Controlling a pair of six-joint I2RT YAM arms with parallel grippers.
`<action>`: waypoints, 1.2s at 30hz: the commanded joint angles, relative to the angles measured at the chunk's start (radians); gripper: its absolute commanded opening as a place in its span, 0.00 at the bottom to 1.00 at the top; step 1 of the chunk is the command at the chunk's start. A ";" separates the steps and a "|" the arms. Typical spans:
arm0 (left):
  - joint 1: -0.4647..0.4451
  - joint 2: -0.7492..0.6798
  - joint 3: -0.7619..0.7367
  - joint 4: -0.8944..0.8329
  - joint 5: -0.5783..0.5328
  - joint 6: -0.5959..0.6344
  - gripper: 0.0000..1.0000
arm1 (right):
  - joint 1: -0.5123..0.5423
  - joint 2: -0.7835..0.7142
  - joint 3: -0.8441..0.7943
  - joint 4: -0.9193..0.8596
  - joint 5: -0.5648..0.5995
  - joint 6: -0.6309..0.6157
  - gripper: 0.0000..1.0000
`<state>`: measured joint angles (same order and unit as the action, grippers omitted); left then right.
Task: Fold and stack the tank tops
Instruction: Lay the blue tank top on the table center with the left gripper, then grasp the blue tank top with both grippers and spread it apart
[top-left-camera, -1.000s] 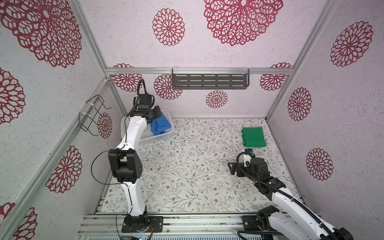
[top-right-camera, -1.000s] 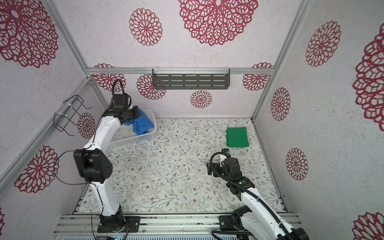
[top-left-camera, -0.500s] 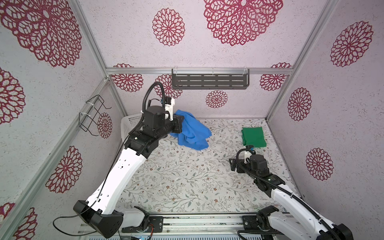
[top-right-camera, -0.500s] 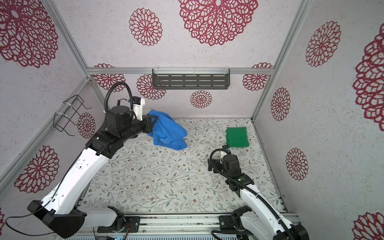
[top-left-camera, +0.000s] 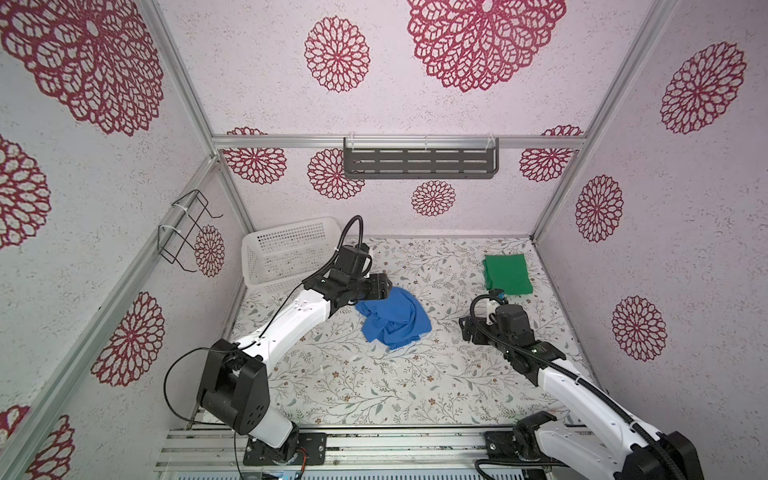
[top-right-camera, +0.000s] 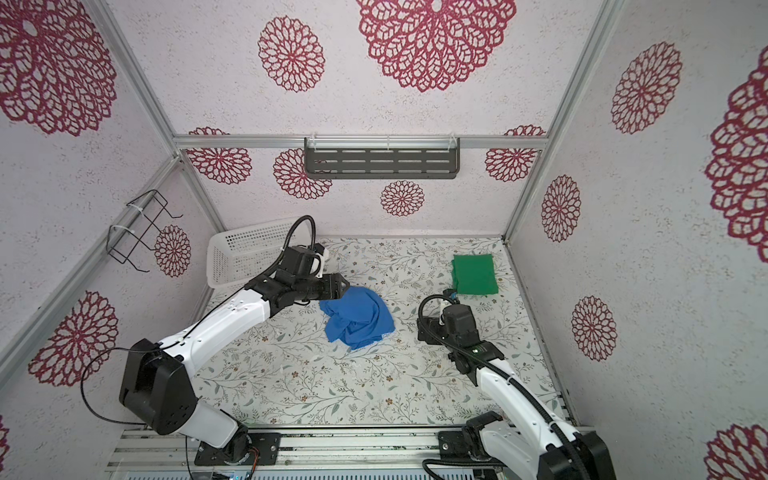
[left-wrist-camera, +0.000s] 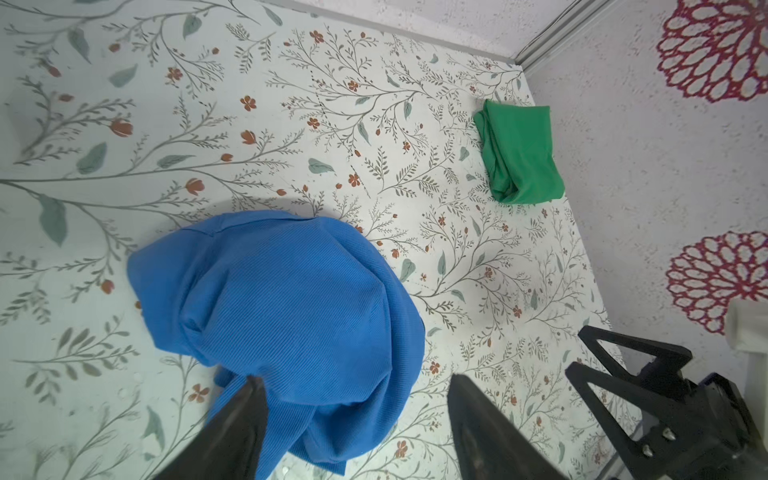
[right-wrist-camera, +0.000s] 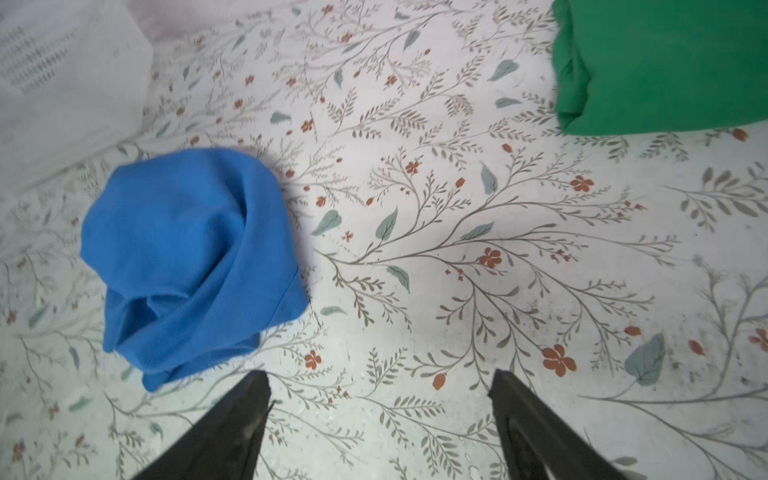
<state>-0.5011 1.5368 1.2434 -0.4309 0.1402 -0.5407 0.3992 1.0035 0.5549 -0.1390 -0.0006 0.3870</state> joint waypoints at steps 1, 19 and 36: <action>0.014 -0.090 -0.048 -0.002 -0.086 0.007 0.73 | 0.064 0.058 0.062 0.010 -0.078 -0.002 0.79; -0.007 0.031 -0.477 0.358 -0.014 -0.355 0.69 | 0.378 0.647 0.356 0.234 -0.062 0.140 0.75; 0.000 -0.095 -0.248 0.088 -0.027 -0.204 0.00 | 0.285 0.437 0.591 -0.121 0.103 -0.048 0.00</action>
<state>-0.5056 1.5826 0.9245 -0.1963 0.1604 -0.8310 0.7128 1.5604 1.0775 -0.1623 0.0212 0.4255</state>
